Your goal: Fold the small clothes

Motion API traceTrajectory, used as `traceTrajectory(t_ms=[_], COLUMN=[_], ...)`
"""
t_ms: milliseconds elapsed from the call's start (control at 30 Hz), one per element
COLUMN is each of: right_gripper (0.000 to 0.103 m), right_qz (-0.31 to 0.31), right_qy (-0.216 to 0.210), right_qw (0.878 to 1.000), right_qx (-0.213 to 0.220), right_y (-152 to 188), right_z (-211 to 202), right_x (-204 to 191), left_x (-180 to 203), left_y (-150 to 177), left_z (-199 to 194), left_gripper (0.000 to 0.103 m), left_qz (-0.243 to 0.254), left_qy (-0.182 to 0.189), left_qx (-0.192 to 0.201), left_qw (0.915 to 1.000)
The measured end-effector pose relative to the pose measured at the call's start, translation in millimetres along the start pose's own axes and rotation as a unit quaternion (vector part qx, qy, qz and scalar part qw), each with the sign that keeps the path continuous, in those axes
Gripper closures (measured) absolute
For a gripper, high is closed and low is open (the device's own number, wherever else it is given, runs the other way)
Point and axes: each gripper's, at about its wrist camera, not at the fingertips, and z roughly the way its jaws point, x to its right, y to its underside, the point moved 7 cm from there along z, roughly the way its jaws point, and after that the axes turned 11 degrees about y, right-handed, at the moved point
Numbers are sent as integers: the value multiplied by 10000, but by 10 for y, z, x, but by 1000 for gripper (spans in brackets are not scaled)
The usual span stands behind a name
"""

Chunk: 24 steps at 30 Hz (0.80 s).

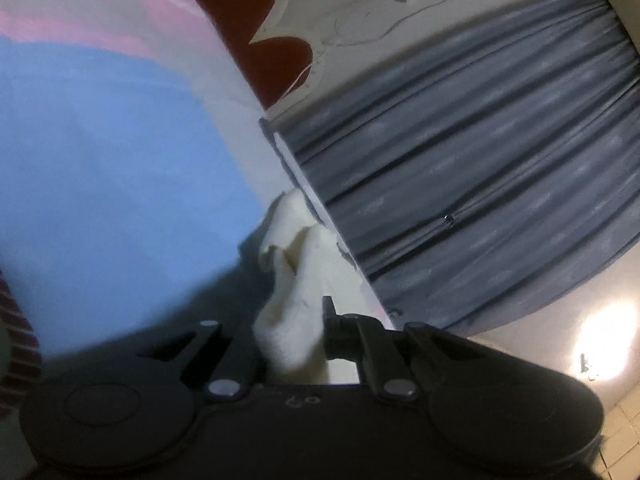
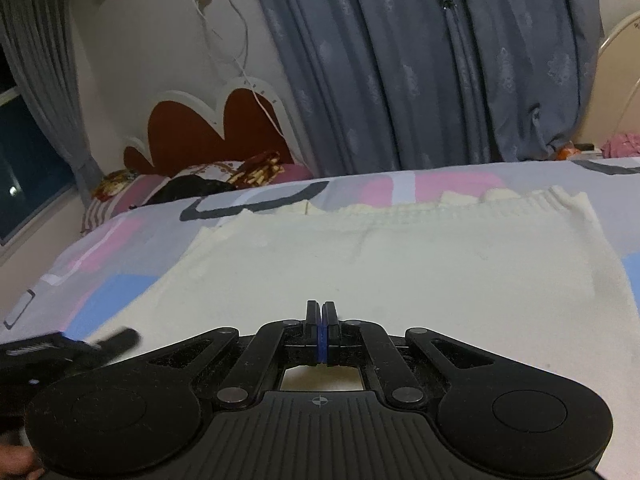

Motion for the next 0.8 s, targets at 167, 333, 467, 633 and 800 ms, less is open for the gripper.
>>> traceTrajectory(t_ms=[167, 333, 467, 633, 800], right_gripper=[103, 103, 103, 103, 103], right_qz=[59, 284, 469, 1150, 2017], right_qy=[39, -64, -210, -188, 102], right_qw=[9999, 9995, 9985, 9932, 9785], right_qx=[-110, -124, -167, 81, 420], right_y=[78, 40, 45, -42, -161], right_z=[115, 96, 78, -189, -671], right_x=[80, 110, 194, 527, 1368], left_x=[-183, -8, 541, 1313, 1748], left_y=[-28, -81, -71, 249, 1029], left_z=[93, 120, 163, 405, 703], left_gripper=[84, 97, 97, 97, 97], left_qz=[-214, 93, 1010, 2163, 2655], left_qy=[-233, -241, -61, 364, 709], left_qx=[-203, -210, -437, -1104, -1931], left_qw=[9993, 9994, 9939, 9694, 9419])
